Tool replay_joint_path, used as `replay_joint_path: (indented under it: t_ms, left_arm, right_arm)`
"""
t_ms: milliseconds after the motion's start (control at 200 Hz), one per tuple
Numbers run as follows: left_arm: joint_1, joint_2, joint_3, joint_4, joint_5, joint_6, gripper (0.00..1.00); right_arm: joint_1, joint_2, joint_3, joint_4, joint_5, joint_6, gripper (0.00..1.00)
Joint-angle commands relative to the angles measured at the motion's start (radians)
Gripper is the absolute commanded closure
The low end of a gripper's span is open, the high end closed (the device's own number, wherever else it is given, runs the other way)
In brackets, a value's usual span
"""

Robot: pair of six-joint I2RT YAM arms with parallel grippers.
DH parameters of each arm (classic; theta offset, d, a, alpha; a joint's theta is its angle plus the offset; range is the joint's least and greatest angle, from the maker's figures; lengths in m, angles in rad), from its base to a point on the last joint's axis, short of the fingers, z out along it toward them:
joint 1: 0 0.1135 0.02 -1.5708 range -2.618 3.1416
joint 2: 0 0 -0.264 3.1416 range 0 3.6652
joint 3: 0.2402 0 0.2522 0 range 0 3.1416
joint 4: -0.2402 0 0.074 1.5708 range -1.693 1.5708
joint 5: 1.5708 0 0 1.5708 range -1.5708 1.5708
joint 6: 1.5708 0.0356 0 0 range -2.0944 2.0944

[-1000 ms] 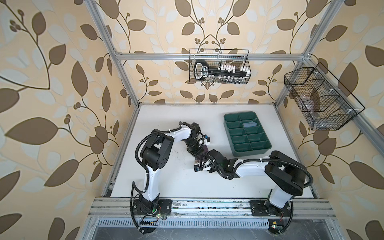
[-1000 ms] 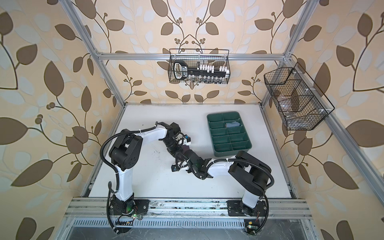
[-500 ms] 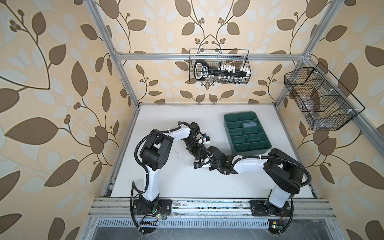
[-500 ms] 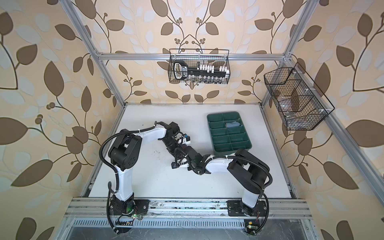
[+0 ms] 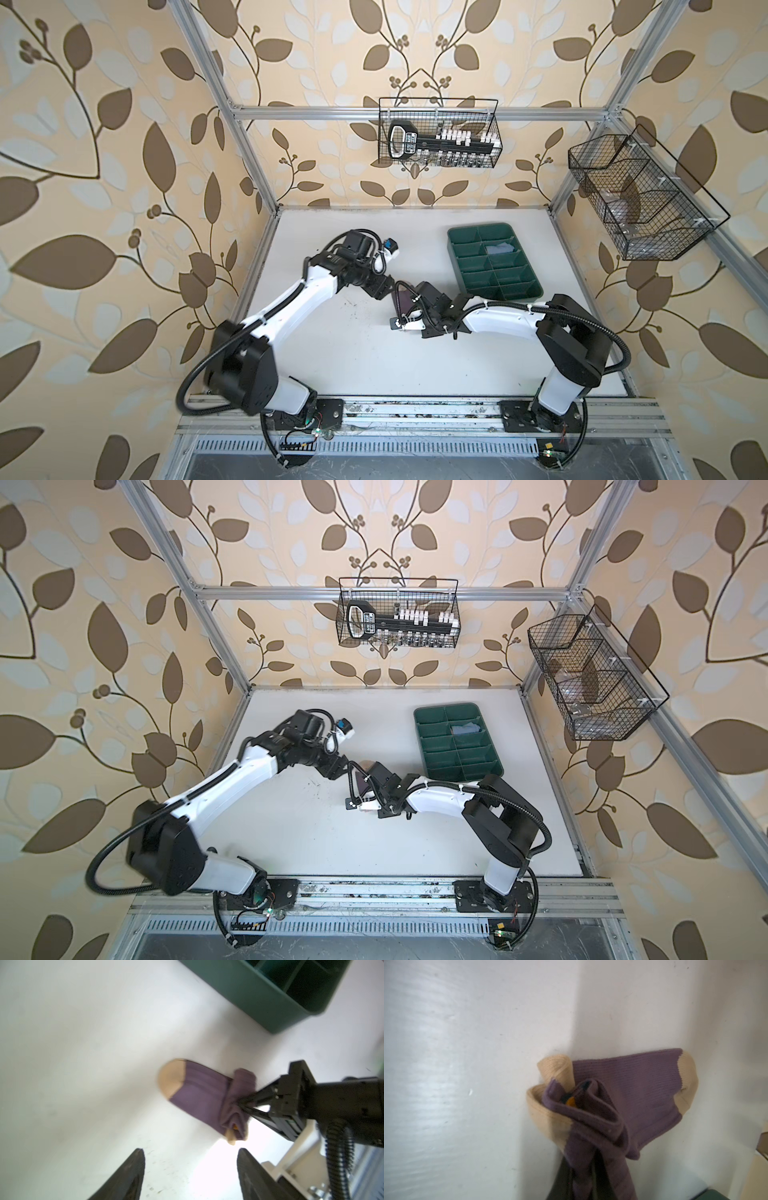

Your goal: Roll the socks

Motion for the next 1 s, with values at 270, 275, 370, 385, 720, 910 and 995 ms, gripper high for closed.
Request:
replay_joint_path:
  t_ms: [270, 275, 370, 385, 720, 910, 995]
  left_arm:
    - [0.006, -0.558, -0.046, -0.191, 0.097, 0.131, 0.25]
    - [0.005, -0.560, -0.045, -0.197, 0.100, 0.134, 0.26]
    - [-0.028, -0.558, 0.006, -0.331, 0.128, 0.168, 0.29]
    - [-0.036, -0.551, 0.016, -0.355, 0.125, 0.172, 0.30]
    - [-0.629, -0.361, -0.105, -0.316, -0.388, 0.223, 0.27]
    - [-0.793, -0.179, -0.314, 0.010, -0.539, 0.249, 0.28]
    - [-0.797, -0.097, -0.351, 0.133, -0.546, 0.239, 0.28]
  right_arm:
    - [-0.034, 0.307, 0.437, -0.779, -0.332, 0.151, 1.00]
    - [-0.036, 0.310, 0.443, -0.784, -0.336, 0.149, 1.00]
    - [-0.037, 0.382, 0.532, -0.821, -0.352, 0.146, 1.00]
    - [-0.038, 0.391, 0.546, -0.823, -0.355, 0.145, 1.00]
    - [-0.090, 0.579, 0.850, -0.886, -0.396, 0.094, 1.00]
    - [-0.138, 0.596, 0.859, -0.880, -0.453, 0.070, 1.00]
    - [-0.153, 0.605, 0.863, -0.884, -0.481, 0.059, 1.00]
